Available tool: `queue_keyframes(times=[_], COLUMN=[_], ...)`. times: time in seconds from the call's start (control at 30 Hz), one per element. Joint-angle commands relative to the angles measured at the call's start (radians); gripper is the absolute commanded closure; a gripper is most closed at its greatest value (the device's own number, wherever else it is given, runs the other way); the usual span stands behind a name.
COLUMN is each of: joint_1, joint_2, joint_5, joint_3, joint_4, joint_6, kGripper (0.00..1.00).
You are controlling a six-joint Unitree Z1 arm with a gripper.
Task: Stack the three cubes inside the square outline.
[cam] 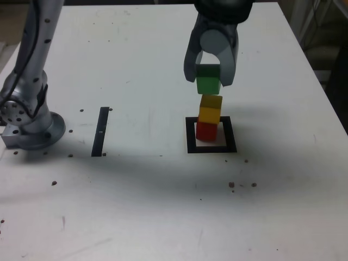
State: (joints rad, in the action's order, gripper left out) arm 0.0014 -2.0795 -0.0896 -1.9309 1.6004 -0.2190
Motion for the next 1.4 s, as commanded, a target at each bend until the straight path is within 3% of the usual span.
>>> queue_keyframes(times=[0.0, 0.27, 0.37, 0.43, 0.6, 0.67, 1.1, 1.37], joint_1=[-0.001, -0.001, -0.001, -0.001, -0.001, -0.001, -0.001, -0.001], joint_2=[-0.011, -0.025, -0.028, -0.03, -0.031, -0.031, -0.015, 0.065], joint_5=[0.002, 0.008, 0.007, 0.008, 0.013, 0.013, 0.013, 0.003], joint_3=[-0.004, -0.004, 0.0, 0.004, 0.014, 0.016, 0.023, 0.059], joint_4=[0.012, 0.008, 0.007, 0.007, 0.007, 0.007, 0.007, 0.005], joint_6=[0.001, 0.0, 0.0, -0.001, -0.004, -0.005, -0.006, -0.006], kGripper=[0.76, 0.76, 0.7, 0.59, 0.12, 0.03, 0.01, 0.0])
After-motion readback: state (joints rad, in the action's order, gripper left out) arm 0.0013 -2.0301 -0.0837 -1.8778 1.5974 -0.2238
